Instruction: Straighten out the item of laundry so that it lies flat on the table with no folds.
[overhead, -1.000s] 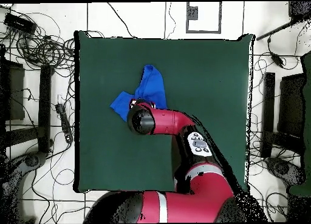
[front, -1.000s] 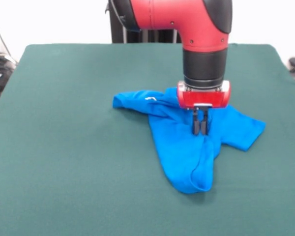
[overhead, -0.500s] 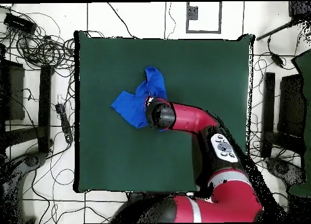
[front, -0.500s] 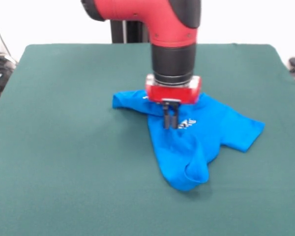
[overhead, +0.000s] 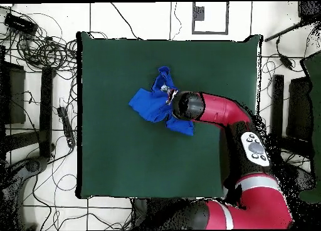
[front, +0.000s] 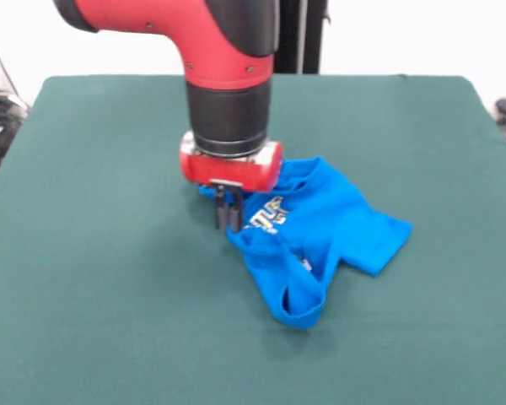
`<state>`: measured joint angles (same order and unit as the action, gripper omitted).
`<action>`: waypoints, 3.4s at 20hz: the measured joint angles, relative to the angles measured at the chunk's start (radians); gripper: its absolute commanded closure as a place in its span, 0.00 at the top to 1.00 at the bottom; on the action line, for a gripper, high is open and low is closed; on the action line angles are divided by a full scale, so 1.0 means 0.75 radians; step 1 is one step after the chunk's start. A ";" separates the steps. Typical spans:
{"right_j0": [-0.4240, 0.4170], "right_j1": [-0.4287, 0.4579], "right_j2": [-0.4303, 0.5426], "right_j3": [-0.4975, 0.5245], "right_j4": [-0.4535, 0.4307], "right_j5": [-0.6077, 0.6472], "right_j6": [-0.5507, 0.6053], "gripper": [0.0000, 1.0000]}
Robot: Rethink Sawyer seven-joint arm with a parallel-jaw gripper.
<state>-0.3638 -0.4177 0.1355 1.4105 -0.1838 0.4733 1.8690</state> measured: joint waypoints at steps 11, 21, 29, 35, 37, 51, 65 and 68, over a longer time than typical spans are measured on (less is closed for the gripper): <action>-0.042 0.026 0.027 -0.175 -0.085 0.040 0.000 0.00; -0.069 0.062 0.076 -0.204 -0.124 0.041 0.000 1.00; -0.069 0.062 0.081 -0.205 -0.142 0.047 0.000 1.00; -0.067 0.052 0.090 -0.204 -0.146 0.049 0.000 1.00; -0.065 0.044 0.090 -0.201 -0.146 0.049 0.000 1.00; 0.019 -0.087 0.090 -0.150 -0.106 0.069 0.000 1.00; 0.156 -0.104 0.069 -0.131 -0.066 0.069 0.000 1.00; 0.180 -0.102 0.062 -0.128 -0.060 0.070 0.000 1.00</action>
<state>-0.2286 -0.4941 0.1820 1.3143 -0.2284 0.5255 1.8690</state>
